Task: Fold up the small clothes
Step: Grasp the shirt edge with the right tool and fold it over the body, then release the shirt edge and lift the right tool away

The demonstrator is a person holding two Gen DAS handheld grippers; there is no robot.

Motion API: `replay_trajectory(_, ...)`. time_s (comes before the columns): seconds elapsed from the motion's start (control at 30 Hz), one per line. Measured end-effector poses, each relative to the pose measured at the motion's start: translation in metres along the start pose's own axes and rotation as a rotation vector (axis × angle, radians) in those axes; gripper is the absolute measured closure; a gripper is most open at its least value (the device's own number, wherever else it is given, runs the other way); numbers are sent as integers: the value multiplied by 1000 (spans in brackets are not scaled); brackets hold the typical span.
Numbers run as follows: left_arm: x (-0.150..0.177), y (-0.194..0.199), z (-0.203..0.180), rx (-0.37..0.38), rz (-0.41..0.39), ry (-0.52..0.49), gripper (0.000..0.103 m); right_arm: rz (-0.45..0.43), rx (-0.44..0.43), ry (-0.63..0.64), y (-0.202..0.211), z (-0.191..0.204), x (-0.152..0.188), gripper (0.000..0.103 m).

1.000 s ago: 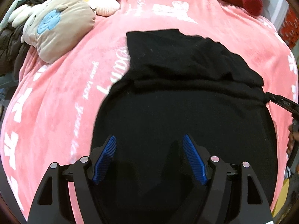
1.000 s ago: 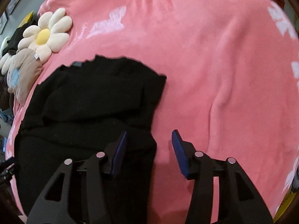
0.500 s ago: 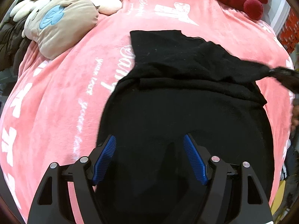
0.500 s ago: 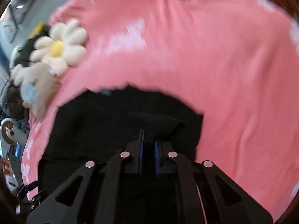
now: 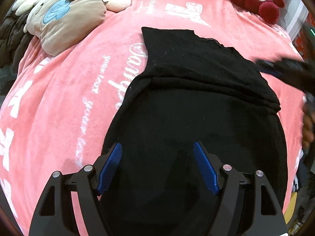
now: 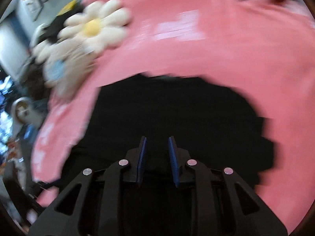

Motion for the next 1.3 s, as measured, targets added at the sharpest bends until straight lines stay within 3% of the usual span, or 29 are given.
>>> replay_trajectory(0.07, 4, 4, 1, 9, -7, 1, 30, 47, 0, 104, -29, 44, -2, 80)
replay_trajectory(0.17, 14, 8, 5, 20, -9, 5, 30, 141, -6, 132, -82, 71, -2, 85)
replay_trajectory(0.33, 28, 12, 14, 40, -1, 2, 30, 141, -36, 173, -115, 113, -4, 86)
replay_trajectory(0.43, 34, 13, 14, 22, -2, -29, 30, 134, 50, 285, -130, 148, -10, 85)
replay_trajectory(0.47, 35, 14, 14, 17, -1, -32, 30, 115, 29, 274, -122, 150, -12, 86)
replay_trajectory(0.53, 37, 16, 15, 23, 3, -29, 30, 40, -18, 212, -90, 139, -13, 86)
replay_trajectory(0.6, 40, 18, 16, 41, 3, -27, 30, -19, 22, 141, -55, 103, 1, 85)
replay_trajectory(0.73, 49, 20, 6, 57, 3, -50, 30, 47, 104, 59, -38, 41, 48, 86)
replay_trajectory(0.77, 52, 20, -1, 53, 8, -60, 30, 0, 116, 35, -16, 29, 62, 85)
replay_trajectory(0.93, 65, 36, -32, 86, -1, -107, 30, -142, 282, -106, 80, -24, 125, 77)
replay_trajectory(1.0, 71, 39, -37, 93, 6, -111, 30, -166, 410, -138, 113, -46, 156, 75)
replay_trajectory(1.03, 74, 39, -40, 97, 13, -114, 30, -156, 447, -181, 131, -63, 180, 71)
replay_trajectory(1.13, 87, 40, -44, 96, 30, -114, 30, -111, 432, -309, 158, -93, 235, 66)
replay_trajectory(1.3, 111, 42, -41, 85, 64, -129, 30, -12, 435, -335, 154, -86, 292, 51)
Point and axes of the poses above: each gripper's, at about its wrist camera, not at the fingertips, and y roughly against the way its jaws point, z to its left, x to its underside, the point moved 3 cm from there along -y, roughly the way its jaws point, and after that the axes turned 1 degree about z, right-handed, at the moved point
